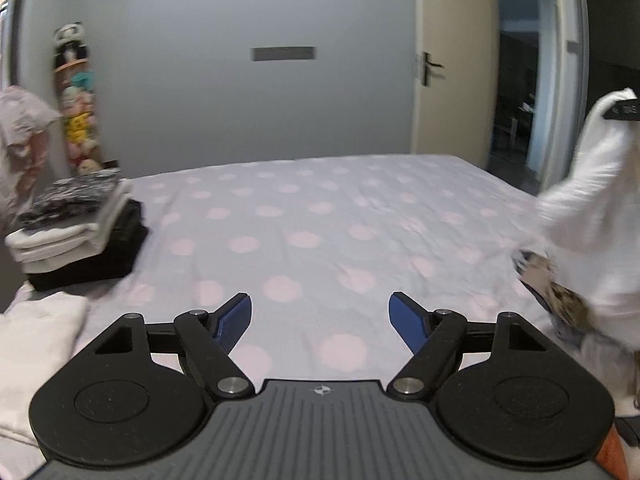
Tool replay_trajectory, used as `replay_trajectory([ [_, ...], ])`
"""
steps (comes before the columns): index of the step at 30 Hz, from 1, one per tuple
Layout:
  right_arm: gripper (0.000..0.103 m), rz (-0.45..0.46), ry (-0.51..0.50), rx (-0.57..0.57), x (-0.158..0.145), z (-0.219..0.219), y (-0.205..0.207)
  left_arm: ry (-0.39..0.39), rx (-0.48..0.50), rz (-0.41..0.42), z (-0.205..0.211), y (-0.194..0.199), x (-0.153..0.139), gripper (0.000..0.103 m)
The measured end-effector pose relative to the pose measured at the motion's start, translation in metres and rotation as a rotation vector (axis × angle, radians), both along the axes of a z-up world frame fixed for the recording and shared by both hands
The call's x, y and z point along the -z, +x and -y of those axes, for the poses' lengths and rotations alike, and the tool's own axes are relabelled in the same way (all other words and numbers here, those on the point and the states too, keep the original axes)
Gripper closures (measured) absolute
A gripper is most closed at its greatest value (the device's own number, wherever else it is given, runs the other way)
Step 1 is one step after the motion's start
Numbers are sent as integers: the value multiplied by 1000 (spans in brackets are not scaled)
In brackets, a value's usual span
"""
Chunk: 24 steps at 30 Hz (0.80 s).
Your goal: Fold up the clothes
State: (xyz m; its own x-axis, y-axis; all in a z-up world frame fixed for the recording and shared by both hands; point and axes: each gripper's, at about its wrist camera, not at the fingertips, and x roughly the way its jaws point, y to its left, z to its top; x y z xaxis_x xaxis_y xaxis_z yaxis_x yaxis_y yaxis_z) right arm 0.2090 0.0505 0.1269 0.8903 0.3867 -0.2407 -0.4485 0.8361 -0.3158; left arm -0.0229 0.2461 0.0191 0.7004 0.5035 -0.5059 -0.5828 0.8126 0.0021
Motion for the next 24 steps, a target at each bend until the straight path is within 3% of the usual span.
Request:
replay_trajectory([
  [5, 95, -11, 18, -297, 1, -92, -70, -4, -109, 13, -40, -25, -5, 13],
  [11, 95, -140, -12, -546, 57, -180, -138, -52, -217, 6, -86, -54, 7, 13],
  [15, 95, -292, -96, -585, 116, -217, -155, -91, -255, -19, -109, -63, 30, 13],
  [20, 90, -339, -192, -605, 165, -226, -169, -145, -260, -30, -125, -65, 63, 16],
  [21, 86, -349, -202, -609, 170, -224, -169, -156, -262, -25, -126, -65, 71, 16],
  [23, 65, -363, -194, -599, 180, -225, -164, -178, -265, -4, -129, -65, 83, 17],
  [24, 63, -375, -181, -599, 181, -222, -162, -188, -268, 6, -132, -65, 90, 19],
])
